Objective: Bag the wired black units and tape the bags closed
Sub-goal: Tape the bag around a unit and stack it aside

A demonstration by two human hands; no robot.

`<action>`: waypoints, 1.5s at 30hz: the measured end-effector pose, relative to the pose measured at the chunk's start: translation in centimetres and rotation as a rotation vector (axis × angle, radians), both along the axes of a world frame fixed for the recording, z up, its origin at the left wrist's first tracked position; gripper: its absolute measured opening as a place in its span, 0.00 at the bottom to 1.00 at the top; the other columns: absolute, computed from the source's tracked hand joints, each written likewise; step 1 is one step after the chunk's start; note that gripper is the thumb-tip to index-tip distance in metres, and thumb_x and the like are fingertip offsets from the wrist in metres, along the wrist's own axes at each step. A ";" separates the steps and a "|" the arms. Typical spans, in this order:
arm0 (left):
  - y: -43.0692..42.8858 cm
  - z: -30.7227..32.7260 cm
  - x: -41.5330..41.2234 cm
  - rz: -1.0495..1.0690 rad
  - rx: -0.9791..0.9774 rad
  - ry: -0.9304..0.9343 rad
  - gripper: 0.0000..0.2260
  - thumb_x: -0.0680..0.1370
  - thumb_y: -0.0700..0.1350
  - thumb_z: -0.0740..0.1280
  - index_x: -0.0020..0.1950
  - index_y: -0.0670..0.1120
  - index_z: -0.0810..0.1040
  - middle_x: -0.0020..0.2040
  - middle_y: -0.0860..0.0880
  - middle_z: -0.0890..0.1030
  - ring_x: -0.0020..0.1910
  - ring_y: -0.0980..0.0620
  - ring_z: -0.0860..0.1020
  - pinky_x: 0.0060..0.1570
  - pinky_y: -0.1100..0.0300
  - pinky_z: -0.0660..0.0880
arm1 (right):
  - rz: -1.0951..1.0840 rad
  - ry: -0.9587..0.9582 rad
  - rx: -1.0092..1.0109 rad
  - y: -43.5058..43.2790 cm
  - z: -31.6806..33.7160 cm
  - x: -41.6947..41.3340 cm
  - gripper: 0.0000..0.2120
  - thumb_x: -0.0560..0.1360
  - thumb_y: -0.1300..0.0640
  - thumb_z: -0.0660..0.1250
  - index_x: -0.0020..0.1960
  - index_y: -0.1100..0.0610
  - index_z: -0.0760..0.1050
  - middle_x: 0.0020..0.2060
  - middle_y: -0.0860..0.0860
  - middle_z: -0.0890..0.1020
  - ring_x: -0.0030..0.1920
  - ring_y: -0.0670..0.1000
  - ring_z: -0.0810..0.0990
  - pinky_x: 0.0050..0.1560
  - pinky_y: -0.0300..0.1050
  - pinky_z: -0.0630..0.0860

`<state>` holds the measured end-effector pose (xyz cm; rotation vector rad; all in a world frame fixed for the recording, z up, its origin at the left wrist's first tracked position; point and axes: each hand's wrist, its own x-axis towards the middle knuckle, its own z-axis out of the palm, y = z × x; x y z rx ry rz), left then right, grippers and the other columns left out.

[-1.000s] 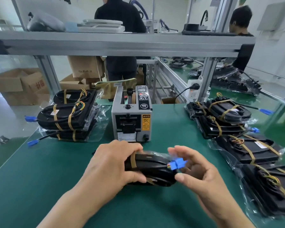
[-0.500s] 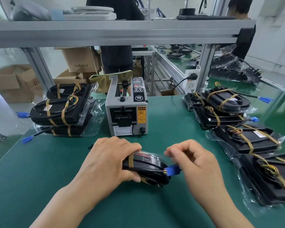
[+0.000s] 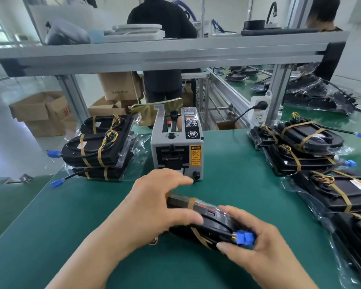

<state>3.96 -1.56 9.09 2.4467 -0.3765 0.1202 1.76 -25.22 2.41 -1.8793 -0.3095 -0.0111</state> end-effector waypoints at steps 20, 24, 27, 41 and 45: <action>-2.2 -1.8 12.1 0.687 -1.328 0.554 0.15 0.81 0.36 0.63 0.34 0.40 0.71 0.20 0.50 0.74 0.20 0.59 0.70 0.25 0.73 0.69 | -0.203 -0.077 -0.015 -0.4 -0.9 -1.3 0.32 0.56 0.64 0.84 0.51 0.38 0.79 0.39 0.33 0.84 0.41 0.36 0.83 0.44 0.19 0.70; -2.3 -2.0 13.0 0.726 -1.372 0.569 0.15 0.81 0.36 0.62 0.35 0.42 0.68 0.18 0.50 0.71 0.17 0.60 0.69 0.21 0.72 0.66 | -0.205 -0.065 0.000 -0.5 -0.9 -1.4 0.32 0.57 0.62 0.84 0.52 0.36 0.78 0.39 0.33 0.84 0.39 0.36 0.82 0.42 0.19 0.70; -2.5 -2.2 13.8 0.771 -1.437 0.526 0.11 0.80 0.34 0.63 0.38 0.40 0.69 0.24 0.48 0.72 0.14 0.59 0.68 0.16 0.70 0.67 | -0.211 -0.076 0.000 -0.5 -0.8 -1.4 0.32 0.58 0.63 0.83 0.50 0.34 0.77 0.38 0.35 0.84 0.38 0.38 0.82 0.40 0.20 0.70; -4.7 1.2 -1.4 0.308 -0.774 0.103 0.07 0.73 0.44 0.72 0.35 0.49 0.84 0.29 0.56 0.76 0.29 0.59 0.72 0.35 0.68 0.70 | -0.201 -0.089 -0.065 0.1 -1.8 -2.0 0.27 0.62 0.55 0.81 0.58 0.39 0.79 0.46 0.37 0.84 0.46 0.42 0.82 0.46 0.26 0.73; -6.5 0.1 -4.8 0.223 -0.734 0.213 0.05 0.68 0.51 0.72 0.40 0.51 0.85 0.39 0.52 0.85 0.39 0.56 0.80 0.42 0.67 0.72 | -0.209 -0.105 -0.077 0.5 -1.7 -2.5 0.27 0.63 0.54 0.81 0.59 0.39 0.78 0.47 0.37 0.83 0.46 0.44 0.81 0.45 0.28 0.74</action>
